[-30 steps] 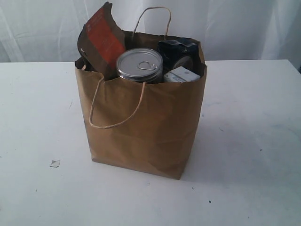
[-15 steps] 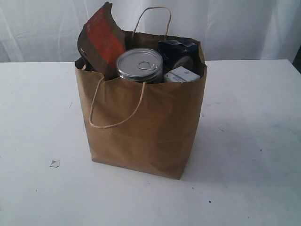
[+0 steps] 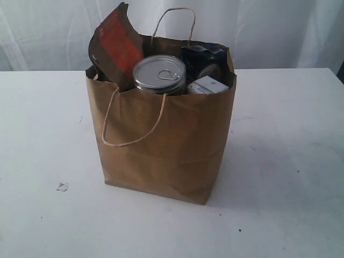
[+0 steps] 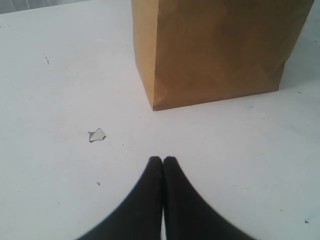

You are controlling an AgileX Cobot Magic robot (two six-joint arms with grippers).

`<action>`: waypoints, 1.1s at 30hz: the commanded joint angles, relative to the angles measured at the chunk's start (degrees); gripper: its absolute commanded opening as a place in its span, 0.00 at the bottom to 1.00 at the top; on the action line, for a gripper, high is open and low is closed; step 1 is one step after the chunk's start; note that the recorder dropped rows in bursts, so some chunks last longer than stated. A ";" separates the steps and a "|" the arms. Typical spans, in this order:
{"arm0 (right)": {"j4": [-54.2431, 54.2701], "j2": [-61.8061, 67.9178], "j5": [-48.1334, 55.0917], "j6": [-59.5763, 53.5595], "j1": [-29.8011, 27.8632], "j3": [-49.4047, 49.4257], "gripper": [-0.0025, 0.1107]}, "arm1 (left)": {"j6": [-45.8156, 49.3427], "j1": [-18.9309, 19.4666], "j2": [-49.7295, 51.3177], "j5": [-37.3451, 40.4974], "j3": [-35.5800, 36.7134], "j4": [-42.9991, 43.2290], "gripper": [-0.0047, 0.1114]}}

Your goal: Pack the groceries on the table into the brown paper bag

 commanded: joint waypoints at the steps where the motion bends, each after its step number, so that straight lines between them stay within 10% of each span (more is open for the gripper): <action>1: 0.13 -0.35 -0.20 -0.51 -0.34 0.29 0.02 | -0.52 0.18 -0.24 0.00 0.25 -0.31 0.04; 14: 0.27 -0.35 -0.20 -0.51 -0.34 0.29 0.02 | -0.52 2.12 -0.24 0.00 0.25 -0.31 0.04; 33: 0.26 -0.35 -0.30 -0.51 -0.34 0.29 0.02 | -0.52 26.61 -0.24 0.00 0.25 -0.31 0.04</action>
